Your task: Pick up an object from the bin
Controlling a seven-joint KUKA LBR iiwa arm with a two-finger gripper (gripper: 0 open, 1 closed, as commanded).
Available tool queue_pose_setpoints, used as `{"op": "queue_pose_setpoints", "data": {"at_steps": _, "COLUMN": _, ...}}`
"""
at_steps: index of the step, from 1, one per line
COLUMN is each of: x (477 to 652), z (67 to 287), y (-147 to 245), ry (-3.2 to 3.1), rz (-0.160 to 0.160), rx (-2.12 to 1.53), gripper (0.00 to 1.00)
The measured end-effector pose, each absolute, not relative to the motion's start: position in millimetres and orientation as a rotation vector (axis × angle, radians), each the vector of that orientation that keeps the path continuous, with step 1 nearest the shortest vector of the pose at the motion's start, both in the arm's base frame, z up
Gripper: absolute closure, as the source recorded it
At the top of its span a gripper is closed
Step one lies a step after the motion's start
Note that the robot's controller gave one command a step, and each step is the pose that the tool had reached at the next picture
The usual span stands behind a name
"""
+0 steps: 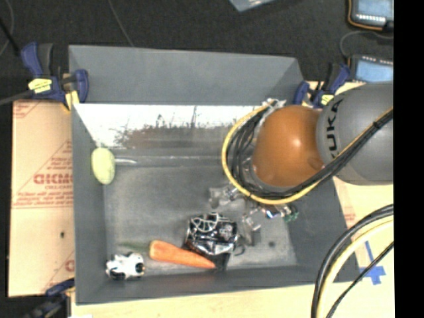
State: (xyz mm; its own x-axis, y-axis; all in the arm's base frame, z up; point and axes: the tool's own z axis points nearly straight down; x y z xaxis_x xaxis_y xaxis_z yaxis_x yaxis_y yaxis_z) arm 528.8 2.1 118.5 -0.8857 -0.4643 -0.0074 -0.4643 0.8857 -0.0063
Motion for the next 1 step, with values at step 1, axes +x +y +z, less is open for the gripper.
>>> {"op": "queue_pose_setpoints", "data": {"at_steps": 1, "x": 524.9, "z": 100.6, "y": 5.6, "ry": 2.974, "rz": -0.005, "rx": -0.997, "gripper": 0.00}}
